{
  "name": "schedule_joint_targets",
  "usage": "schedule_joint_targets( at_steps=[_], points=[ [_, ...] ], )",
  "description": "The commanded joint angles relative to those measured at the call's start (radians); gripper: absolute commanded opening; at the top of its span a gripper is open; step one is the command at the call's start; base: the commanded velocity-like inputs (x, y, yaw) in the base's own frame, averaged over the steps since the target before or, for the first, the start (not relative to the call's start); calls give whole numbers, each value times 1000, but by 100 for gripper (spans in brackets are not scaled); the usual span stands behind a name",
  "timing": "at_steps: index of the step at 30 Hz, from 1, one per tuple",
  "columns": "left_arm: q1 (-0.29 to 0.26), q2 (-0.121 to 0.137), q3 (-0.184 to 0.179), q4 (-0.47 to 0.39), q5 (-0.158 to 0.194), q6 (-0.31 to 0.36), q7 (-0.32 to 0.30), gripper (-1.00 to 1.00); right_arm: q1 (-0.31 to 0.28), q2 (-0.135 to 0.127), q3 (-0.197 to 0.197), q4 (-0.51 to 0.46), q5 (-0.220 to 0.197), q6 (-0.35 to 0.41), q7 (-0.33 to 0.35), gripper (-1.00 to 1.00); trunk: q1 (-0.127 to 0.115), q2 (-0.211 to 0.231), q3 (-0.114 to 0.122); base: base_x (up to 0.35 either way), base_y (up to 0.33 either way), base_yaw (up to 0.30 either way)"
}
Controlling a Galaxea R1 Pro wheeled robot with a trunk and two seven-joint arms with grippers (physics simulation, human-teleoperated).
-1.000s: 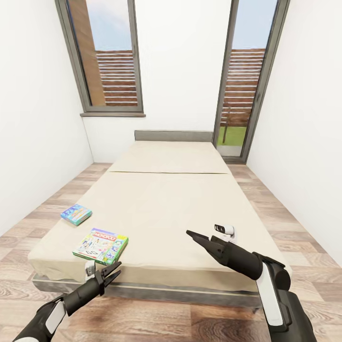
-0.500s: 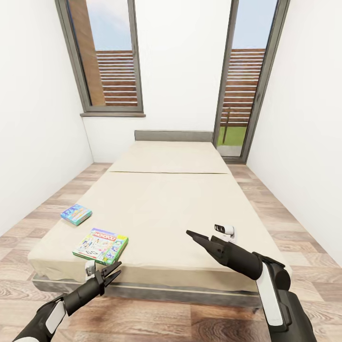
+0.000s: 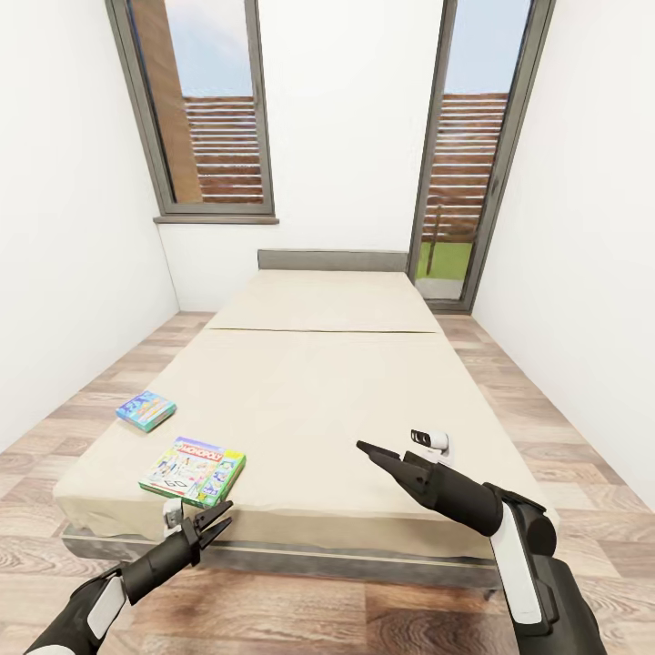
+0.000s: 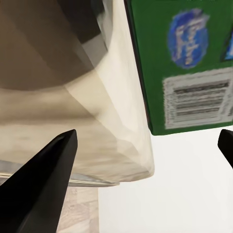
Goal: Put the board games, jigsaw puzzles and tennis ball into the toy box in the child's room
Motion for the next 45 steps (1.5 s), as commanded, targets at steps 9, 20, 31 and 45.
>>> schedule_joint_targets(
  at_steps=[9, 20, 31, 45],
  points=[
    [-9, 0, 9, 0, 14, -2, -2, 100, -1, 1, -1, 0, -1, 7, 0, 100, 0, 0, -1, 0, 12, 0],
    [-9, 1, 12, -2, 14, -3, -6, 100, -1, 1, 1, 0, 3, 6, -3, 100, 0, 0, -1, 0, 13, 0],
    [-9, 2, 12, -2, 14, -2, -7, 100, 0, 2, 1, 0, 5, 5, -3, 100, 0, 0, -1, 0, 0, 0],
    [-9, 2, 12, -2, 16, -2, -8, 100, 0, 2, 22, 0, 8, 4, -4, 100, 0, 0, -1, 0, 0, 0]
  ],
)
